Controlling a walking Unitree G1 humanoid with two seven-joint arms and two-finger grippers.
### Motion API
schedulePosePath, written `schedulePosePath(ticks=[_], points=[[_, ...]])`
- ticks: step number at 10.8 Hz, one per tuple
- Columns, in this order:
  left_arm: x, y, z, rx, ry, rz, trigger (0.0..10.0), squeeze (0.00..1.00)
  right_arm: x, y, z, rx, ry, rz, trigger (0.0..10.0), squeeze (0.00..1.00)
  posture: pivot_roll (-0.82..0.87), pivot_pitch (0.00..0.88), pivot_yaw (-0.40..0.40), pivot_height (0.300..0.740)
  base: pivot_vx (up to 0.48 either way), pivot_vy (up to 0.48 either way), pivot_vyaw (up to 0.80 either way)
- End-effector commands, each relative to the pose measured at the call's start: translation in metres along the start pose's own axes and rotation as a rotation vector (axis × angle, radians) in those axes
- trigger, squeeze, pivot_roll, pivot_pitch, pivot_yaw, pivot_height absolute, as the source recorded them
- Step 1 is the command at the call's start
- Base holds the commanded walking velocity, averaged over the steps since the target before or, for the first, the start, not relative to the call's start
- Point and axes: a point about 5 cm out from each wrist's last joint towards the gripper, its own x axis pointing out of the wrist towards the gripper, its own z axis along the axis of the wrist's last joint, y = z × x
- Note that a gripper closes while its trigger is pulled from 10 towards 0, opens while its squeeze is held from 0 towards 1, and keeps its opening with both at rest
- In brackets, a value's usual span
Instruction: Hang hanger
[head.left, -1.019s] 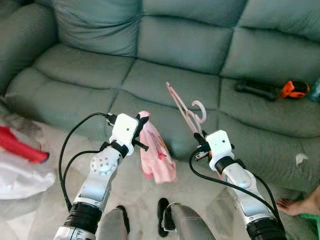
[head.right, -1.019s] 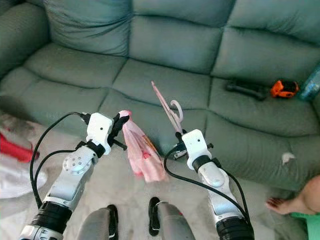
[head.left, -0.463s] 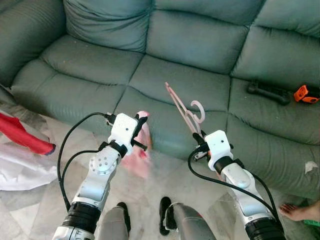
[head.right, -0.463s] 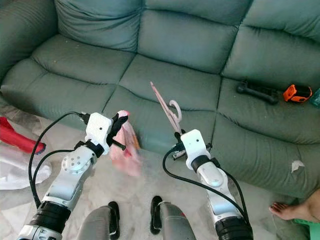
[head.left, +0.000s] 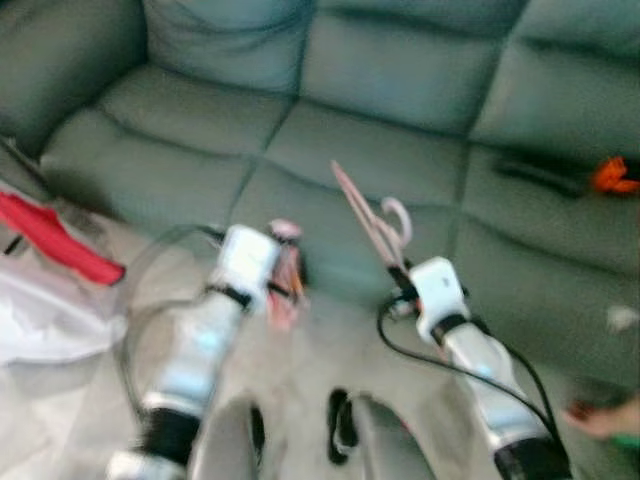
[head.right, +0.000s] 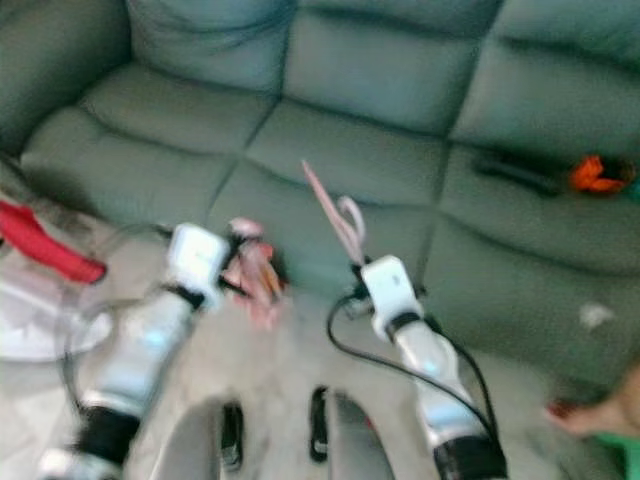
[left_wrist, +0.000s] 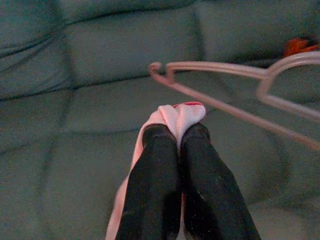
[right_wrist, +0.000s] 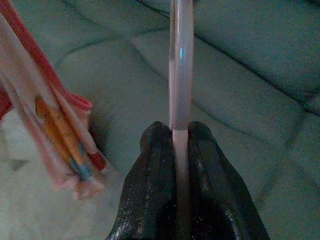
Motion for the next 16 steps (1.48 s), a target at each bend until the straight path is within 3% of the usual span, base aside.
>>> schedulePosePath(ticks=[1,3,5,6,7,8,9,11,13,14,16], points=[[-0.003,0.004,-0.001,0.019,0.009,0.007,10.0,0.00,-0.002,0.003,-0.003,0.009,0.011,0.007,10.0,0.00,-0.05,0.222,-0.049,0.740,-0.281,0.000,0.00],[-0.006,0.002,-0.003,0.033,0.016,-0.026,10.0,0.00,-0.001,0.004,-0.003,0.011,0.010,0.005,10.0,0.00,-0.05,0.222,-0.050,0.740,-0.268,0.000,0.00],[-0.008,0.013,-0.003,0.044,0.014,-0.003,10.0,0.00,-0.002,0.002,-0.004,0.019,0.023,-0.015,10.0,0.00,-0.05,0.220,-0.047,0.740,0.000,0.000,-0.40],[-0.007,0.022,-0.002,0.089,0.003,0.038,10.0,0.00,-0.002,0.002,-0.005,0.028,0.028,-0.022,10.0,0.00,-0.05,0.221,-0.050,0.740,0.000,0.000,-0.80],[-0.008,0.047,-0.001,0.158,0.002,0.229,10.0,0.00,-0.005,0.002,-0.006,0.021,0.028,-0.013,10.0,0.00,-0.05,0.225,-0.053,0.740,0.000,0.000,0.00],[-0.010,0.064,-0.001,0.101,0.009,0.330,10.0,0.00,-0.006,0.000,-0.006,0.021,0.027,-0.015,10.0,0.00,-0.05,0.226,-0.060,0.740,0.000,0.000,0.00],[-0.015,0.085,-0.003,0.114,0.028,0.440,10.0,0.00,-0.004,-0.003,-0.005,0.026,0.028,-0.020,10.0,0.00,-0.04,0.224,-0.075,0.740,0.000,0.000,-0.80],[-0.028,0.111,-0.011,0.132,0.083,0.535,10.0,0.00,0.004,-0.002,0.001,0.019,0.015,0.005,10.0,0.00,-0.02,0.219,-0.104,0.740,0.000,0.000,-0.80],[-0.038,0.118,-0.011,0.219,0.087,0.535,10.0,0.00,0.009,0.003,0.004,0.012,0.008,0.046,10.0,0.00,0.00,0.224,-0.123,0.740,0.000,0.000,-0.80],[-0.043,0.118,-0.013,0.216,0.090,0.537,10.0,0.00,0.009,0.004,0.003,0.010,0.012,0.056,10.0,0.00,0.01,0.230,-0.120,0.740,0.000,0.000,-0.80],[-0.049,0.105,-0.021,0.117,0.083,0.535,10.0,0.00,0.007,0.005,0.000,0.017,0.015,0.040,10.0,0.00,0.00,0.235,-0.088,0.740,0.000,0.000,-0.80]])
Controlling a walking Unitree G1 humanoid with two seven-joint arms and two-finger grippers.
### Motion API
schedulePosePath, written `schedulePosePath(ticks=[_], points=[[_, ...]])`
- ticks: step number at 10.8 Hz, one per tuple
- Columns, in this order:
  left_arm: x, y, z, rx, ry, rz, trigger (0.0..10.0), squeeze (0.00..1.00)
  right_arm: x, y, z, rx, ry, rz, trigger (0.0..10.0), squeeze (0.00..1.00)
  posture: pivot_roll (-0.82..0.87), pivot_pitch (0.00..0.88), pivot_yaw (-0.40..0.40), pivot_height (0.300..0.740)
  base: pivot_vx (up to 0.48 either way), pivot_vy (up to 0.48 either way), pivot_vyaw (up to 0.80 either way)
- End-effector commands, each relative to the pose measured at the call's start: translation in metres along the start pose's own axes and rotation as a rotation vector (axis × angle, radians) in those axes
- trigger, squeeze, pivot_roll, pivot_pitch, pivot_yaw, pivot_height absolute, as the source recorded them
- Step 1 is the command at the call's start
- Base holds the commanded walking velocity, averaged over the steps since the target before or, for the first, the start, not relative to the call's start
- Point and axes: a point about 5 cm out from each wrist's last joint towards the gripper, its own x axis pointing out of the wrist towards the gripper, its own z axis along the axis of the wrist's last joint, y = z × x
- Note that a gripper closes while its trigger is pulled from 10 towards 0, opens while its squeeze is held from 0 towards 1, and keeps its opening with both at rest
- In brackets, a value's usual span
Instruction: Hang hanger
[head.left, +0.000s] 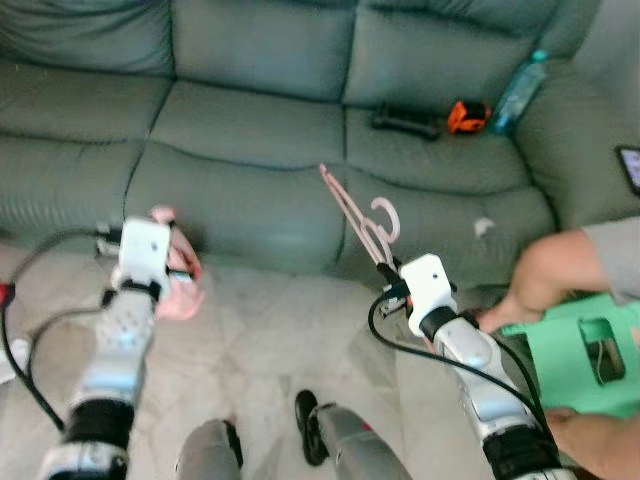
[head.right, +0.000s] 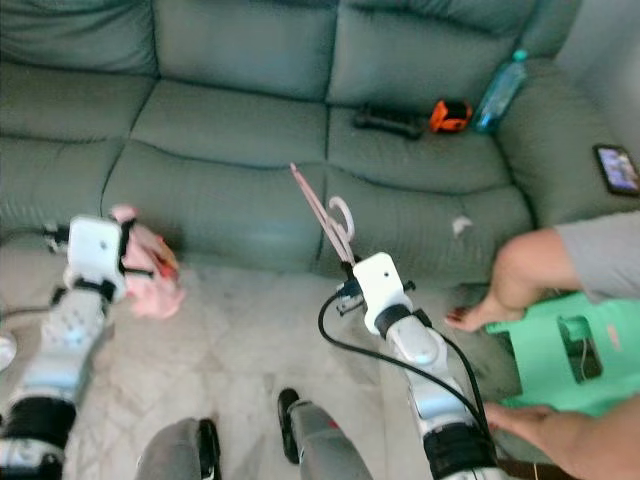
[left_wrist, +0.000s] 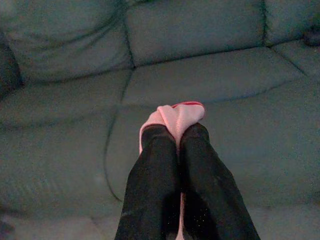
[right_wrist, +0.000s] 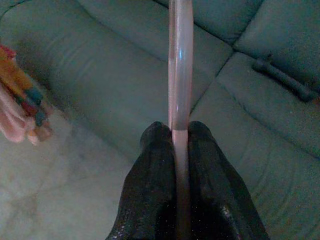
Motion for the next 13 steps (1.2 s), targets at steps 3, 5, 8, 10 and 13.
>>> schedulePosePath(ticks=[3,5,8,10,13], points=[[0.001,-0.018,0.005,-0.085,-0.009,0.032,10.0,0.00,-0.010,0.004,-0.010,0.030,0.023,-0.041,10.0,0.00,-0.03,0.240,-0.061,0.740,0.000,0.000,-0.80],[0.011,-0.015,0.022,-0.017,-0.080,0.056,10.0,0.00,-0.012,0.006,-0.011,0.017,0.030,-0.023,10.0,0.00,-0.03,0.246,-0.059,0.740,0.000,0.000,-0.80],[0.020,-0.005,0.031,-0.051,-0.099,0.127,10.0,0.00,-0.009,0.006,-0.003,0.037,-0.011,-0.023,10.0,0.00,-0.03,0.244,-0.065,0.740,0.000,0.000,-0.53],[0.020,-0.008,0.033,-0.006,-0.118,0.108,10.0,0.00,-0.009,0.004,-0.002,0.034,-0.020,-0.021,10.0,0.00,-0.03,0.242,-0.061,0.740,0.000,0.000,0.00],[0.028,0.018,0.039,0.017,-0.114,0.282,10.0,0.00,-0.010,0.007,-0.003,0.018,-0.021,-0.001,10.0,0.00,-0.03,0.238,-0.055,0.740,0.000,0.000,0.00]])
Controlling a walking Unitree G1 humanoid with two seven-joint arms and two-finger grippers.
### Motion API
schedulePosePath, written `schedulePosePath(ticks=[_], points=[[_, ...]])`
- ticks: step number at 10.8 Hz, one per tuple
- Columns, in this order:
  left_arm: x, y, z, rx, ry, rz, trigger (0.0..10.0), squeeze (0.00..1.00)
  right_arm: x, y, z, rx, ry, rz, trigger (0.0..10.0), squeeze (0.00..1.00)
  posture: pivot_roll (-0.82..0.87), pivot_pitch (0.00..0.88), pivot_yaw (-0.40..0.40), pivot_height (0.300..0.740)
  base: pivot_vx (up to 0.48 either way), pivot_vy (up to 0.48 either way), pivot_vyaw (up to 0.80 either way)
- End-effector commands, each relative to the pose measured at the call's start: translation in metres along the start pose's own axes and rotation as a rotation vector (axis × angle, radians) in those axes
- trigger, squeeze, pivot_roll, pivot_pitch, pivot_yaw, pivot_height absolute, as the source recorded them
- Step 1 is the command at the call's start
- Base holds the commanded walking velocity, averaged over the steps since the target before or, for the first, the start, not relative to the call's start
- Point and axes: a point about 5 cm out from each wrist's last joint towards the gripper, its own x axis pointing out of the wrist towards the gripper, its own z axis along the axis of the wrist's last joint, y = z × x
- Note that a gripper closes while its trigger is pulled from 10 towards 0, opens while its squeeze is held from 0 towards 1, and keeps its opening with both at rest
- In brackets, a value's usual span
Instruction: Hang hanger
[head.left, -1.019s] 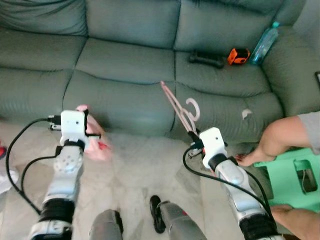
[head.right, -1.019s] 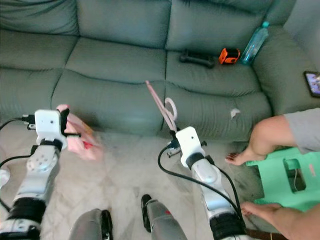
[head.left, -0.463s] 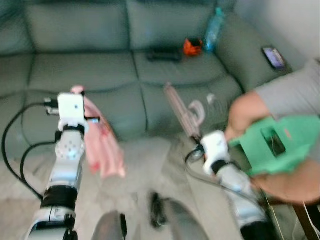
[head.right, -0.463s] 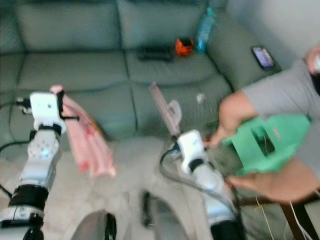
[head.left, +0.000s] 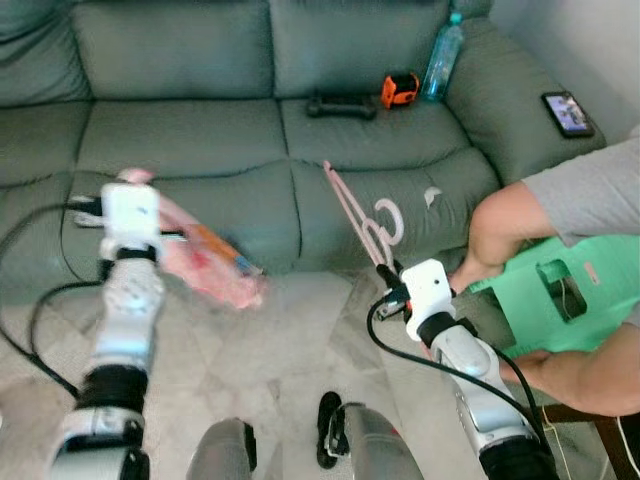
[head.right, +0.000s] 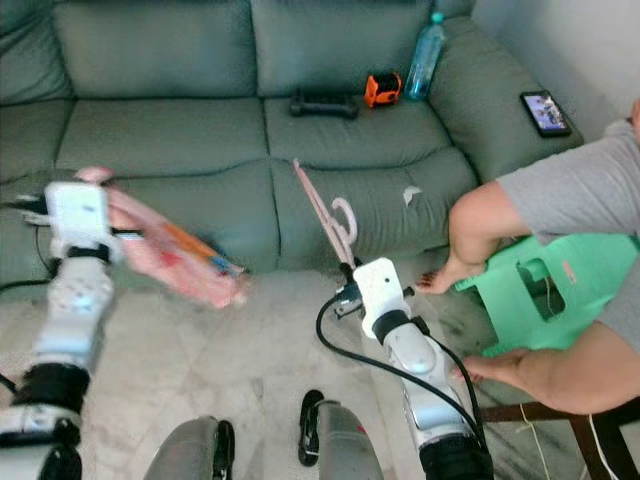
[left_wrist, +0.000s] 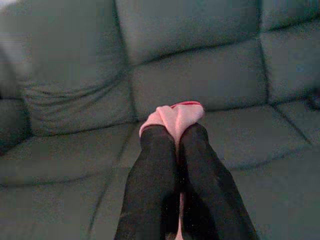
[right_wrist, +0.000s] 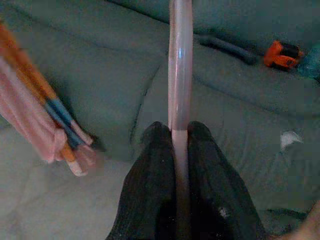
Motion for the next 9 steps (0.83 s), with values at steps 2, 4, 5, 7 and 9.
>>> schedulePosePath(ticks=[2,4,5,7,9], points=[[-0.003,0.002,-0.003,0.011,0.005,0.015,10.0,0.00,0.000,0.009,0.005,-0.027,-0.027,0.054,10.0,0.00,-0.03,0.237,-0.054,0.740,0.000,0.000,0.80],[-0.002,0.000,-0.002,0.011,0.001,0.023,10.0,0.00,0.002,0.008,0.006,-0.017,-0.027,0.046,10.0,0.00,-0.03,0.236,-0.051,0.740,0.000,0.000,0.80],[-0.001,0.000,0.000,0.007,-0.010,0.028,10.0,0.00,0.001,0.007,0.006,-0.018,-0.029,0.045,10.0,0.00,-0.03,0.236,-0.051,0.740,0.000,0.000,0.80],[0.001,-0.002,0.012,-0.040,-0.074,0.004,10.0,0.00,0.002,-0.002,0.010,-0.010,-0.051,0.007,10.0,0.00,-0.02,0.215,-0.076,0.740,0.000,0.000,0.00],[-0.005,-0.005,0.006,-0.056,-0.054,0.008,10.0,0.00,0.013,-0.009,0.019,-0.031,-0.073,0.029,10.0,0.00,0.02,0.204,-0.135,0.740,0.000,0.000,0.00]])
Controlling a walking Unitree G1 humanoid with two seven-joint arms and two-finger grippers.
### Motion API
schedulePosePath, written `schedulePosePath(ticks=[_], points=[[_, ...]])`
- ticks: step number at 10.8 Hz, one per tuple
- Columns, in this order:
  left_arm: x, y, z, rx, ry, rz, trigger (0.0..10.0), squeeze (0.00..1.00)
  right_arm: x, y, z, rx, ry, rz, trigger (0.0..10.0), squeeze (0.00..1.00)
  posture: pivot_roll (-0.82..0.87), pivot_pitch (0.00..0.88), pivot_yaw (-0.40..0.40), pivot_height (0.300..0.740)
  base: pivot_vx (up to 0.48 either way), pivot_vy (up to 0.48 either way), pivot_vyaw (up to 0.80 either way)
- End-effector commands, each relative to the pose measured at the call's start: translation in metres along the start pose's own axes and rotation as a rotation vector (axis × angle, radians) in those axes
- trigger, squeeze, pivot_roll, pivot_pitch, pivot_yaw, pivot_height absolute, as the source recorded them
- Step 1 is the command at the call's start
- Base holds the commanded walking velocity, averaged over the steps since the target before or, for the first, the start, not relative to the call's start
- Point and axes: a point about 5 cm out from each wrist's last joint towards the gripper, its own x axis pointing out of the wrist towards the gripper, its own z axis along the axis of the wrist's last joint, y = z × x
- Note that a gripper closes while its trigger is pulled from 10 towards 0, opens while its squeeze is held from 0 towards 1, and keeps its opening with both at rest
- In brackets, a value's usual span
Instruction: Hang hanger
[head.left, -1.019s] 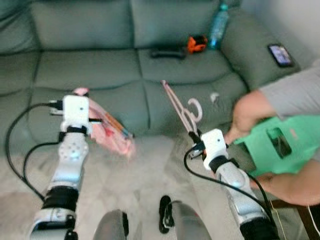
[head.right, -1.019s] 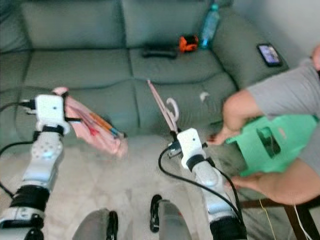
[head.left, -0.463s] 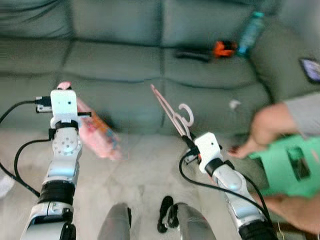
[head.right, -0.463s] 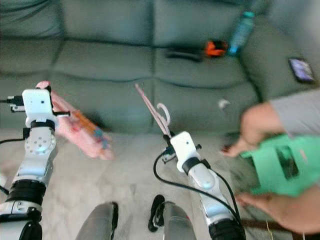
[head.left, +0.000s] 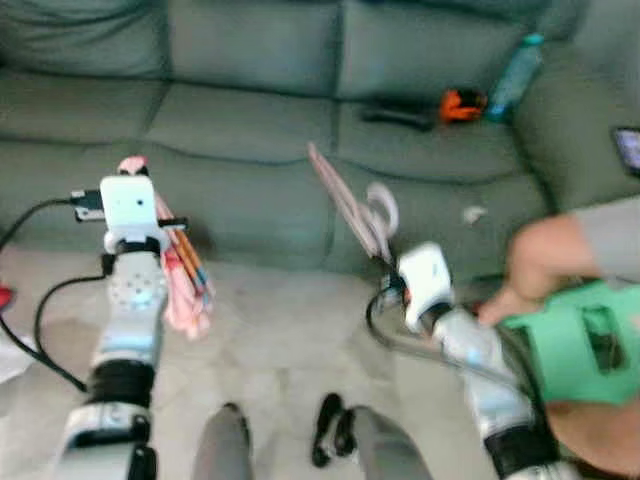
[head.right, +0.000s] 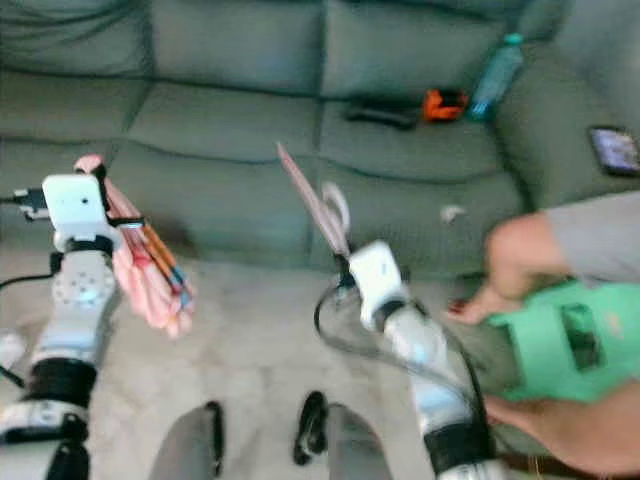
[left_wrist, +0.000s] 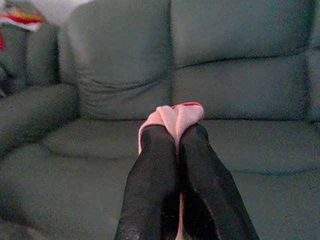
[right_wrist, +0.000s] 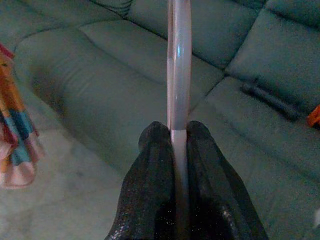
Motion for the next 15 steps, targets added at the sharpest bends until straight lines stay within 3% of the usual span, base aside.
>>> schedulePosePath(ticks=[1,4,8,9,12,15], points=[[-0.005,0.000,-0.002,0.003,0.001,0.007,10.0,0.00,-0.002,0.000,-0.005,0.010,0.015,0.012,10.0,0.00,0.04,0.200,-0.168,0.740,0.000,0.000,0.00],[-0.025,-0.026,-0.008,-0.047,0.022,-0.052,10.0,0.00,0.011,0.009,0.005,0.005,-0.024,0.064,10.0,0.00,0.04,0.185,-0.161,0.740,0.000,0.000,0.00],[-0.015,-0.060,-0.005,-0.049,0.041,-0.235,10.0,0.00,-0.016,0.001,-0.010,0.038,-0.002,-0.118,10.0,0.00,-0.08,0.193,0.000,0.740,0.000,0.000,0.00],[-0.016,-0.074,-0.005,-0.052,0.051,-0.304,10.0,0.00,-0.028,0.000,-0.016,0.049,0.014,-0.174,10.0,0.00,-0.12,0.201,0.034,0.740,0.000,0.000,0.00],[-0.020,-0.094,-0.006,-0.075,0.072,-0.392,10.0,0.00,-0.042,-0.002,-0.020,0.044,0.035,-0.236,10.0,0.00,-0.17,0.224,0.073,0.740,0.000,0.000,0.00],[-0.019,-0.099,-0.003,-0.106,0.066,-0.394,10.0,0.00,-0.050,-0.001,-0.020,0.038,0.044,-0.239,10.0,0.00,-0.16,0.231,0.059,0.740,0.000,0.000,0.00]])
